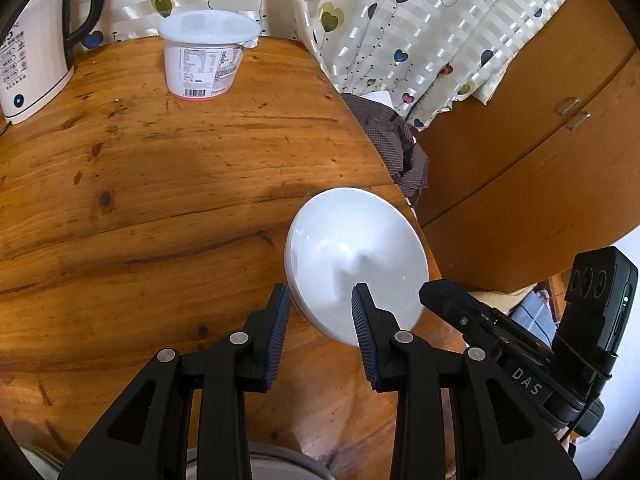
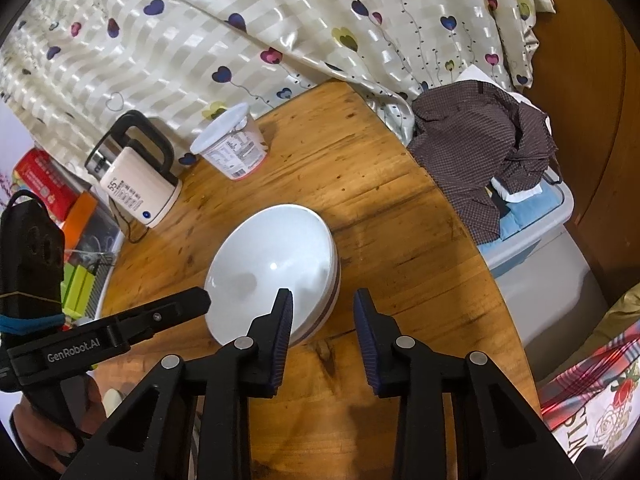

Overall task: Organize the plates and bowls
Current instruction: 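Move both tools toward the remaining white blue-striped bowl, then close both tools on the rim of the white blue-striped bowl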

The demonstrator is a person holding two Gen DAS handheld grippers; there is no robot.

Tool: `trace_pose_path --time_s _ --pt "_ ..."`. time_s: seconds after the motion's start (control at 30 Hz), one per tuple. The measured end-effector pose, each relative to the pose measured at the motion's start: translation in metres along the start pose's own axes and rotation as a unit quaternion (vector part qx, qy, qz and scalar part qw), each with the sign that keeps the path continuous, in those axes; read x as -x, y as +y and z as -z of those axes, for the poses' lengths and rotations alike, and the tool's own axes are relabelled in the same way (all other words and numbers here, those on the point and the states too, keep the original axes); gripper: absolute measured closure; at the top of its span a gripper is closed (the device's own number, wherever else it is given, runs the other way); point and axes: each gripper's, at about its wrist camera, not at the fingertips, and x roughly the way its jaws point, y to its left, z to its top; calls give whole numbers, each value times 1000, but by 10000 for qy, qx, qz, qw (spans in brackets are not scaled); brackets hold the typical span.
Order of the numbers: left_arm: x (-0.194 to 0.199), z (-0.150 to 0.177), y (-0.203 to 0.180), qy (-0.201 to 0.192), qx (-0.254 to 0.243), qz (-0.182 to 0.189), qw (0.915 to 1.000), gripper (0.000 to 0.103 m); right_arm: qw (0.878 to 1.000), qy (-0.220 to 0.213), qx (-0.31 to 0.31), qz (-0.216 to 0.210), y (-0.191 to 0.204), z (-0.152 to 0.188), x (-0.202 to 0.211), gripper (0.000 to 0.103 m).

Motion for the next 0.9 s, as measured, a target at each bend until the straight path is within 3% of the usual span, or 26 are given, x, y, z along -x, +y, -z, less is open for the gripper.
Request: trace_pose_path --time_s 0.9 --pt "-20 -5 8 63 -58 -6 10000 73 9999 141 3 99 2 -4 -22 82"
